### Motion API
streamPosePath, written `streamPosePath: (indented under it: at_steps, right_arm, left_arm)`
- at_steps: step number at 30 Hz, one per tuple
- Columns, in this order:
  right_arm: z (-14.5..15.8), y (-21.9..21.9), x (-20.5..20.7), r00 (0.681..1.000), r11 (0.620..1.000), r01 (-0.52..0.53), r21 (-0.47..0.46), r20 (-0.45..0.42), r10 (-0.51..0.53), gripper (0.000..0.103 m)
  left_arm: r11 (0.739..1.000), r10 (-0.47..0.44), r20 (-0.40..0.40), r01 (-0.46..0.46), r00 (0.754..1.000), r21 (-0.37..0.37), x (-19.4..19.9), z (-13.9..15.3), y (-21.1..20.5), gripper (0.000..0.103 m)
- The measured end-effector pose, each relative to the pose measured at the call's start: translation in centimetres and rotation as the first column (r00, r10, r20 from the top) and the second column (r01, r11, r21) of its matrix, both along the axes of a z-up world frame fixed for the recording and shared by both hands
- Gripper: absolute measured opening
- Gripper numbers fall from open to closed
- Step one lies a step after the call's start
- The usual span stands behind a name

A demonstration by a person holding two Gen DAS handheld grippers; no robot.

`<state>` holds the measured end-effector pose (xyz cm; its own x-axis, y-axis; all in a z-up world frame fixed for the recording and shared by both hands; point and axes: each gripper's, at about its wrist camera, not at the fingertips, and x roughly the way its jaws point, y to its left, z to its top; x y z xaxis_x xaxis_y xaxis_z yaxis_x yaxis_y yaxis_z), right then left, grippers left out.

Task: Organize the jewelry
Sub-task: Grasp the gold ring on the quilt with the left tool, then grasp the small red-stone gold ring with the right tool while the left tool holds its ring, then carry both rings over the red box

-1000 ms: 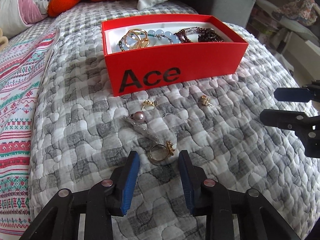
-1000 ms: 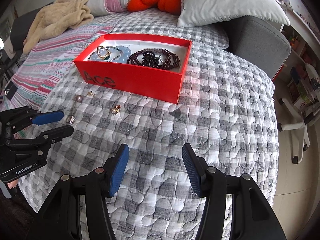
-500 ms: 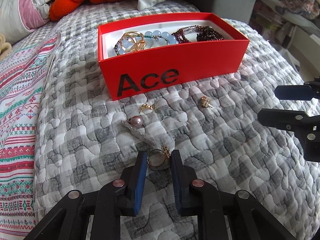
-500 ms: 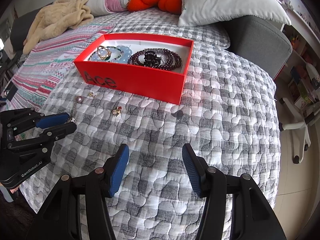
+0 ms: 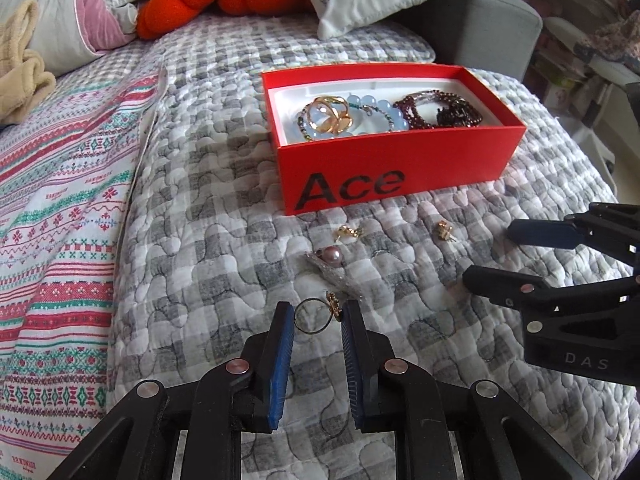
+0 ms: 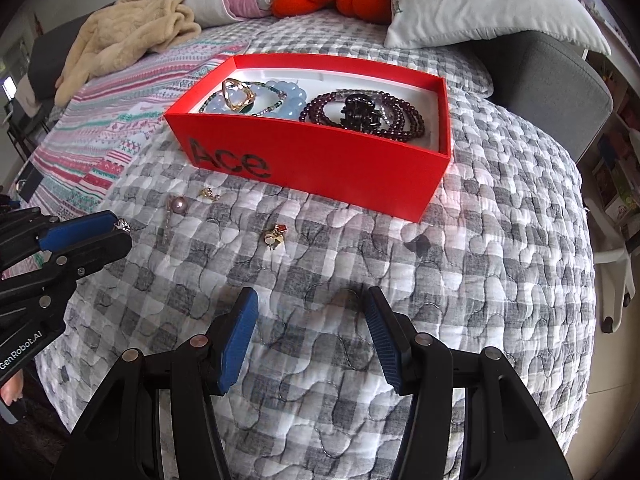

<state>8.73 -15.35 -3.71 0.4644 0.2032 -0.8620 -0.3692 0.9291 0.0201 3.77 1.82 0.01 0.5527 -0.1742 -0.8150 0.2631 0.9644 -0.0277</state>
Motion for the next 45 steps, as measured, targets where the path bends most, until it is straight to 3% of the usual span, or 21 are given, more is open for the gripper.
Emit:
streamPosePath:
  at_steps: [10,24,26,35,45]
  right_arm:
    - [-0.6,1.8,1.0,0.997,0.999,-0.031,0.012,0.075,0.030,0.058]
    - [-0.5,2.5,1.6,0.995,0.999,-0.049,0.000,0.087,0.049,0.031]
    - [-0.5,2.7,1.6,0.995,0.998,-0.056,0.007,0.082,0.055,0.022]
    - [-0.4,2.8,1.5,0.996,0.999,-0.051,0.002,0.078,0.051,0.012]
    - [0.0,2.2,1.6,0.998,0.999,-0.040,0.033,0.059,0.038,0.011]
  left_arm:
    - [0.999,0.027,-0.011,-0.027,1.000,-0.046,0.2,0.5,1.4,0.019]
    - [0.998,0.038,-0.021,-0.039,0.999,-0.058,0.6,0.7,2.0,0.019]
    - [0.997,0.042,-0.022,-0.043,0.999,-0.058,0.6,0.6,2.1,0.019]
    - [0.997,0.059,-0.027,-0.061,0.998,-0.055,0.9,0.3,2.5,0.019]
    - [0.995,0.076,-0.026,-0.077,0.997,-0.064,1.1,0.3,2.9,0.019]
